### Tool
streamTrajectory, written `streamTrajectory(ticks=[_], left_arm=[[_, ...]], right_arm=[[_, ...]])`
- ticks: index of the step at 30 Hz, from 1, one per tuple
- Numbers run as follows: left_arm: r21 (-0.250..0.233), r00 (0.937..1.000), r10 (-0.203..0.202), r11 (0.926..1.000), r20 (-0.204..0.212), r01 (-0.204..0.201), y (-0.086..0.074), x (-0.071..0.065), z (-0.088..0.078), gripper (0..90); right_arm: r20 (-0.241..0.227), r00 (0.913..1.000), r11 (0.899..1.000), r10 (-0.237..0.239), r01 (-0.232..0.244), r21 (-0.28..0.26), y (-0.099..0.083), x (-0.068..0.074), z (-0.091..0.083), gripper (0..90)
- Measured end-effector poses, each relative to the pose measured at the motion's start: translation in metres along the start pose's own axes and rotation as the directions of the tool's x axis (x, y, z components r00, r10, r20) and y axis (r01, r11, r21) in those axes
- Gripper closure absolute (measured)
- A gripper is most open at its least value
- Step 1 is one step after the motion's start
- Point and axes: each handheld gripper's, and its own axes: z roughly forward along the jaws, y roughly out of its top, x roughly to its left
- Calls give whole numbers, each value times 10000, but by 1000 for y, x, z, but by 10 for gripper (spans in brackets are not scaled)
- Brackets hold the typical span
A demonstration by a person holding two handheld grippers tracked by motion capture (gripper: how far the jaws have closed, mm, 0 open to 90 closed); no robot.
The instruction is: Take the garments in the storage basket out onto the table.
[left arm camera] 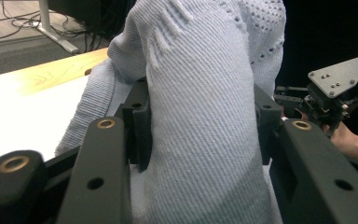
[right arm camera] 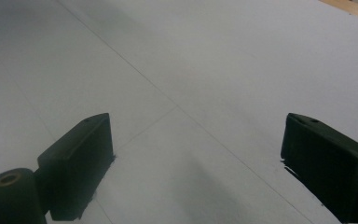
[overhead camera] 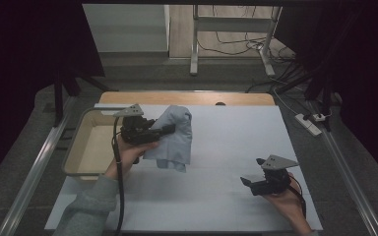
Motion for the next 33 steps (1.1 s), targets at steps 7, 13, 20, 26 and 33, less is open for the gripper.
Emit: streamTrajectory(ticks=[7,13,20,26,33], left_arm=[[245,9997,7,9997,257,-13,1,0,26,541],[610,9988,-20,9981,499,-10,-3,-1,48,540],[852,9986,55,9963,529,-100,-3,-3,65,538],[1168,9983,-25,9931,587,-43,-6,-2,80,536],[1614,9979,-103,9869,641,-2,-10,0,101,536]], right_arm=[[-15,10000,10000,7,-7,-37,0,0,0,86],[-88,10000,10000,-22,22,12,1,2,0,87],[-169,9998,9999,80,-82,-80,0,1,0,87],[-166,9998,9999,110,-111,-97,0,1,0,87],[-155,9998,9999,146,-147,-55,-1,0,0,87]])
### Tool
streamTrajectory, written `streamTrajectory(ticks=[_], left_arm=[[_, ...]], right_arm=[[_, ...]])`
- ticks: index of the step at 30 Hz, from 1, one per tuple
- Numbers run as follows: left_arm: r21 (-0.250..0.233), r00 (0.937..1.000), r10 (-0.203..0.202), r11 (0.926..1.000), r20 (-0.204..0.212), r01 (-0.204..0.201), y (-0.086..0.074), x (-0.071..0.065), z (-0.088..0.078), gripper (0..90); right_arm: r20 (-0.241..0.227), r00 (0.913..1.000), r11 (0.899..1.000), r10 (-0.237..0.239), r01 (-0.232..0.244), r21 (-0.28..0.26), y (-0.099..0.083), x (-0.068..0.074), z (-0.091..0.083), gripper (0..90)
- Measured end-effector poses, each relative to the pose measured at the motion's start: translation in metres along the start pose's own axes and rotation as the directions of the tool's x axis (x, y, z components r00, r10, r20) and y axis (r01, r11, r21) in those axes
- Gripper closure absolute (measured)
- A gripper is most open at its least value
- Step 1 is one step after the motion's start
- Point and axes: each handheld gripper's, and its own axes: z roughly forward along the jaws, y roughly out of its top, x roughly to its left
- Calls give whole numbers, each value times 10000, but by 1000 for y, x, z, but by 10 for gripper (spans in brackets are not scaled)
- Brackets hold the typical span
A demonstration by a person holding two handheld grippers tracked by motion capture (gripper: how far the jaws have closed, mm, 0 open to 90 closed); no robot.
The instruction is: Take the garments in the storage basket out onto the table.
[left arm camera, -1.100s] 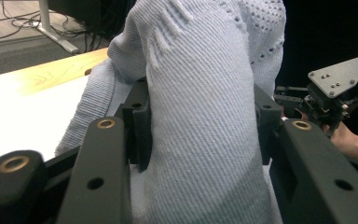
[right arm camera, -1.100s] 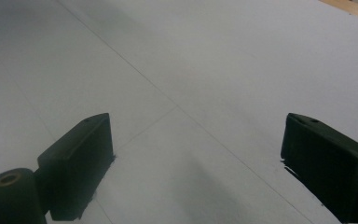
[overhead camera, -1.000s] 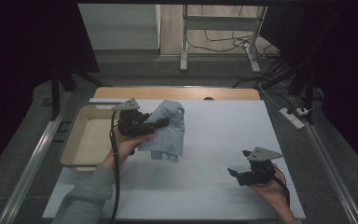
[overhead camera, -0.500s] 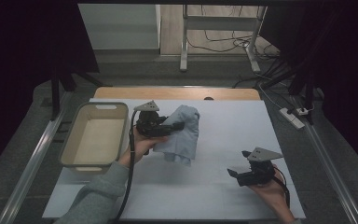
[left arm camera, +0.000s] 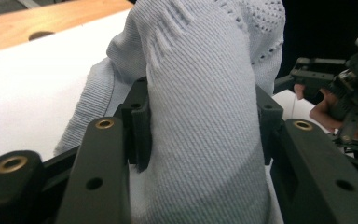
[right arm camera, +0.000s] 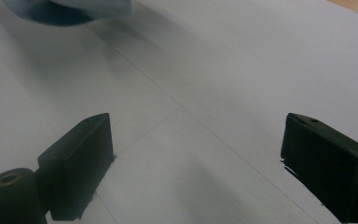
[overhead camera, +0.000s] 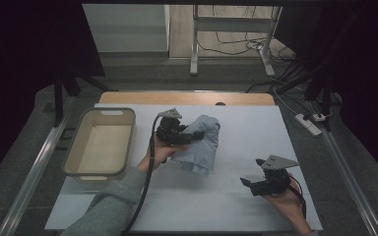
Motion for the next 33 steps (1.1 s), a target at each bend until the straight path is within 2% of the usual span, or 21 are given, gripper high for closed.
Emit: streamTrajectory(ticks=[6,13,18,22,24,26,28,31,33], left_arm=[[605,10000,34,9982,-67,-30,-5,1,14,527],[1283,9996,-203,9915,-204,227,-16,8,28,512],[1534,9992,-191,9879,-343,241,-21,9,35,497],[1916,9989,-166,9812,-430,245,-23,12,39,477],[1925,9989,-222,9809,-406,296,-24,12,40,453],[1920,9990,-178,9811,-406,252,-23,11,40,405],[1910,9991,55,9816,-422,27,-22,9,38,303],[1550,9981,273,9877,-554,-184,-19,5,31,154],[1246,9969,350,9919,-702,-261,-16,2,23,112]], right_arm=[[-59,10000,10000,-66,66,-23,0,0,0,86],[-52,10000,10000,-41,41,24,0,0,0,86],[-30,10000,10000,-24,24,38,0,-1,0,87],[8,10000,10000,-52,52,30,-1,0,0,86],[8,10000,10000,-75,75,52,-1,0,0,86],[15,10000,10000,-62,62,38,-1,-1,0,86],[66,10000,10000,-53,53,12,-1,-1,0,87],[65,9999,9999,-85,85,63,-1,-1,-1,86],[56,9999,9999,-85,85,57,-1,-1,-1,86]])
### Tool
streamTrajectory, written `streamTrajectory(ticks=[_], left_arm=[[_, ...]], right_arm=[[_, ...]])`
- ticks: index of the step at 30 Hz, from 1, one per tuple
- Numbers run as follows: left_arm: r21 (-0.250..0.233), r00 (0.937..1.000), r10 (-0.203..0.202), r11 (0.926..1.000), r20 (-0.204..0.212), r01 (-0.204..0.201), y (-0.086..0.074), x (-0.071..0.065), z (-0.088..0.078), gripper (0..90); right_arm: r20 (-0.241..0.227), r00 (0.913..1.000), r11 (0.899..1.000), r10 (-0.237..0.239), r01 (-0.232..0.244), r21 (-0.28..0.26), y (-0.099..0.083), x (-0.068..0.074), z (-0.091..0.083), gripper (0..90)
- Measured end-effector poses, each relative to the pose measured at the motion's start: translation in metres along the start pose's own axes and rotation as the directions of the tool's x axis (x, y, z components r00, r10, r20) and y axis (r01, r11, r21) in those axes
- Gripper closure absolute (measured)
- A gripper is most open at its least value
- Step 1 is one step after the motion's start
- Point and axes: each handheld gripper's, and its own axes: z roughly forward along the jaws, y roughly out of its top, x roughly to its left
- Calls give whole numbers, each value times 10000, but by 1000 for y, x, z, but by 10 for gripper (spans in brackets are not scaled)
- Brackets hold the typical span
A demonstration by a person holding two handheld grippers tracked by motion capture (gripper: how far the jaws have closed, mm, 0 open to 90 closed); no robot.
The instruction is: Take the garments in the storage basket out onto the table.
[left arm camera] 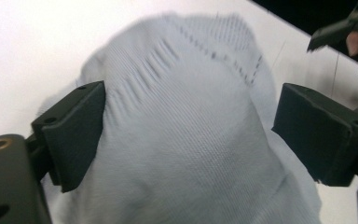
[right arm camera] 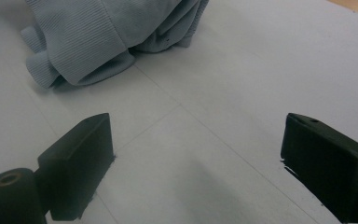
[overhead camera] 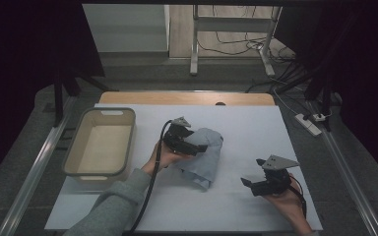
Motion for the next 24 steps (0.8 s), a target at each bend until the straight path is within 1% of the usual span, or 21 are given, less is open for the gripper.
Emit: streamTrajectory(ticks=[2,4,5,11,14,15,18,20,22,24], left_arm=[[-148,9999,109,9998,-125,-110,1,-1,-9,107],[-351,9997,120,9993,-232,-128,0,-3,-19,107],[-447,9994,179,9988,-290,-192,-1,-4,-25,107],[-570,9961,413,9973,-782,-459,-13,-11,-57,119],[-545,9949,401,9975,-925,-453,-21,-13,-69,122],[-521,9941,347,9978,-1028,-403,-25,-13,-74,123],[-395,9933,203,9989,-1139,-249,-35,-13,-85,125],[-371,9904,185,9990,-1370,-238,-44,-14,-95,129],[-324,9861,237,9990,-1645,-294,-52,-15,-104,132],[-306,9794,282,9989,-1999,-350,-63,-16,-114,134]], right_arm=[[28,10000,10000,52,-52,-53,0,0,0,86],[20,10000,10000,2,-2,11,0,0,0,86],[23,10000,10000,14,-14,9,0,0,0,86],[20,10000,10000,35,-35,11,0,0,0,86],[51,10000,10000,5,-5,27,0,1,0,87],[46,10000,10000,12,-12,36,0,1,0,86],[34,10000,10000,60,-60,41,0,1,0,86],[41,10000,10000,84,-84,-2,-1,1,0,87],[19,9999,9999,116,-116,15,-1,0,-1,87],[30,9998,9998,174,-174,-66,-2,-1,-1,87]])
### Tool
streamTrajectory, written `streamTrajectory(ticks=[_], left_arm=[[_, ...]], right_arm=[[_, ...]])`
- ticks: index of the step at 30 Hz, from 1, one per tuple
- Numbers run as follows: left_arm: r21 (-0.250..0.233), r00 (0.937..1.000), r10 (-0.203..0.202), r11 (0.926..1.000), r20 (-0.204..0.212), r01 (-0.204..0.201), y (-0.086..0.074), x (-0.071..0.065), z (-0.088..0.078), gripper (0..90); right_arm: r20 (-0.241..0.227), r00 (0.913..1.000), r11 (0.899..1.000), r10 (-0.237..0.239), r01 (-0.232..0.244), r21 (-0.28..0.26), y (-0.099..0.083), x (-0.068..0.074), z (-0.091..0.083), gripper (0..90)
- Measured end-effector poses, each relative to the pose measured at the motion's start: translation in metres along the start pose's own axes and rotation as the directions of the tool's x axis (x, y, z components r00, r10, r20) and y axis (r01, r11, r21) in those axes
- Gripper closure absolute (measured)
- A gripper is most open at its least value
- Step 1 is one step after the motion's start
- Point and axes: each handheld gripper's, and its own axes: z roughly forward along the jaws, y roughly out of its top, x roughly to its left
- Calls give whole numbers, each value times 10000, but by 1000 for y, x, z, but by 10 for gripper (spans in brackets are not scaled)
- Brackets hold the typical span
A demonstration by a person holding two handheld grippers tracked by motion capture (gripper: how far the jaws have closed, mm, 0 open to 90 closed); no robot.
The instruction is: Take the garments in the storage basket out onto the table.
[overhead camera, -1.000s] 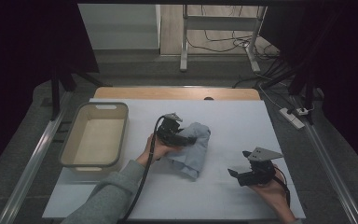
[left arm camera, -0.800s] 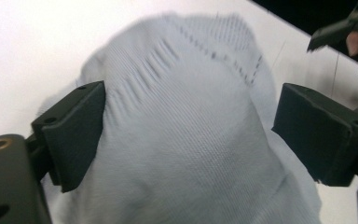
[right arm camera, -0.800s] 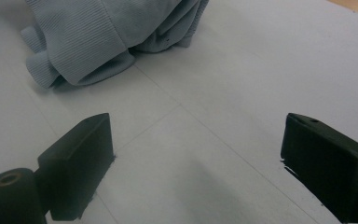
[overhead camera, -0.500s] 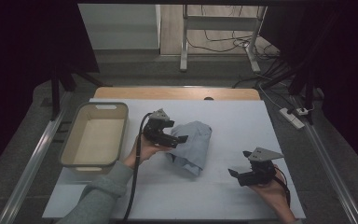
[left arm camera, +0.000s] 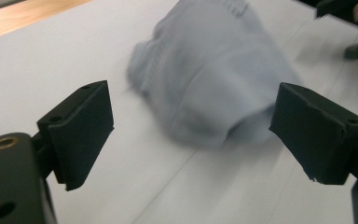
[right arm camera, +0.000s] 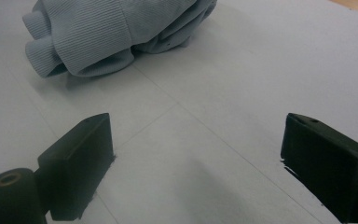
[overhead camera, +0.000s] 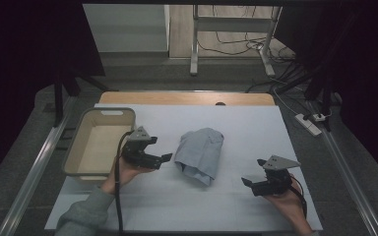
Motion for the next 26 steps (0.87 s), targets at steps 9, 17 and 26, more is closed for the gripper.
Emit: streamTrajectory(ticks=[9,17,26], left_arm=[[-578,9982,-277,9980,-526,246,-35,-6,-47,154],[-378,9967,-259,9990,-774,230,-53,-13,-65,152],[-309,9957,-413,9988,-828,389,-57,-10,-62,152]], right_arm=[[16,10000,10000,6,-6,-79,0,0,-1,87],[6,10000,9999,-46,46,-105,0,0,-1,87],[-7,10000,9998,-48,48,-187,1,0,-3,87]])
